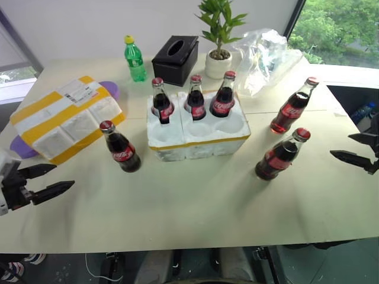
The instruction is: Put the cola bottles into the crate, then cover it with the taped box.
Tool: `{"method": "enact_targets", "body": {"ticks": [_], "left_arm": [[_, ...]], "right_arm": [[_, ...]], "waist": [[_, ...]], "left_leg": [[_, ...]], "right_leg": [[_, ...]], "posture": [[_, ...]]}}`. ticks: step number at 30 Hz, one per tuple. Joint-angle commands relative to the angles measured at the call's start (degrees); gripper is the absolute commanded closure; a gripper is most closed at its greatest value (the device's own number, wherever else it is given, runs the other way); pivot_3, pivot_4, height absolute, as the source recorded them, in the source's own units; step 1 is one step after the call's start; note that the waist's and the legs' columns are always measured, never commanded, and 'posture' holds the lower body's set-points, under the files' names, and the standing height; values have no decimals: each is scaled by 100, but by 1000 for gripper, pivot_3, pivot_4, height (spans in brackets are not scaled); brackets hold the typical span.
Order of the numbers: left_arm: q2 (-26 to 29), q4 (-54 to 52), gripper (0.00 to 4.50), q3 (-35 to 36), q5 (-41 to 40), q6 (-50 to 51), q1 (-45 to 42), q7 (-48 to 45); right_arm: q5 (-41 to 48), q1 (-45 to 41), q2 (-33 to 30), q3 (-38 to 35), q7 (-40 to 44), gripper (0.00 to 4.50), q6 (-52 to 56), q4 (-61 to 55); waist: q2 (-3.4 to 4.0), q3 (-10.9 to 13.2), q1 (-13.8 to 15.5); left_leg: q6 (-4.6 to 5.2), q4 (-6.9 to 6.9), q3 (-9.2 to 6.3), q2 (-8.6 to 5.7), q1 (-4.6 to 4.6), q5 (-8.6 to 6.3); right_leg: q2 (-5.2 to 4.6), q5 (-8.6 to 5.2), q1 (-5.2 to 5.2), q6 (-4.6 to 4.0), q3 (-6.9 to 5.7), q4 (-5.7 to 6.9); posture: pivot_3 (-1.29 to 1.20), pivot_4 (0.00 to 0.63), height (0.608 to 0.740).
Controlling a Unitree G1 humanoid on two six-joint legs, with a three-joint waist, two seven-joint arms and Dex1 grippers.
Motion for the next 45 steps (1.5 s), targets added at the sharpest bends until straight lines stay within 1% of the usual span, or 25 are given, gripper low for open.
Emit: {"method": "enact_targets", "body": {"ticks": [1,9,14,19,23,27,34,39,42,45], "left_arm": [[-9,-25,175,10,57,-78,-16,-46],[-85,-25,175,4,75,-45,-70,23],[-43,64,175,16,38,-15,-130,-55],[5,54,175,28,-71,56,-215,-199],[106,-126,175,-10,-151,157,-201,-442],[161,-285,175,-151,-240,208,-323,-615],[47,-363,175,-864,-196,143,-963,-597],[-170,-68,175,-1546,39,-76,-1655,-406],[-339,165,175,-2025,133,-205,-2204,-417],[-467,443,175,-2401,317,-348,-2638,-397]], "right_arm": [[122,-29,-75,-192,-44,0,-25,-183],[143,-56,15,-191,-188,0,-44,-169],[209,-108,33,-159,-181,0,144,-215],[251,-139,-24,-148,-126,0,181,-258],[269,-336,-183,-87,75,0,317,-203],[274,-941,-455,102,462,0,633,-113],[504,-2247,-829,718,1562,0,1612,-629],[782,-3163,-807,1091,1990,0,2283,-1139],[1092,-3722,-697,1371,2055,0,2745,-1651],[1220,-4027,-495,1466,2029,0,3111,-1942]], "waist": [[0,0,1],[0,0,2],[0,0,4],[0,0,4],[1,0,0],[27,5,-6],[32,8,-9],[39,12,-5],[48,19,4],[42,20,6]], "left_leg": [[0,0,0,0,0,0],[0,0,0,-1,0,0],[0,0,0,0,0,0],[0,0,0,-1,0,0],[0,0,0,-1,0,0],[0,2,2,-1,0,0],[0,0,1,0,-1,0],[-1,1,2,-1,-4,0],[-1,0,2,-2,-12,0],[-3,1,1,-2,-19,1]], "right_leg": [[0,0,0,0,0,0],[-1,0,0,0,0,0],[-1,0,0,0,0,0],[0,0,0,1,0,0],[0,1,0,1,0,1],[-1,1,0,1,1,1],[0,1,-4,1,-1,2],[0,3,-8,5,0,5],[0,13,-19,22,0,8],[1,15,-29,26,-1,13]], "posture": [[0,150,732],[0,150,732],[0,150,732],[0,150,732],[0,150,732],[0,150,732],[0,150,732],[0,150,732],[0,150,732],[0,150,732]]}}
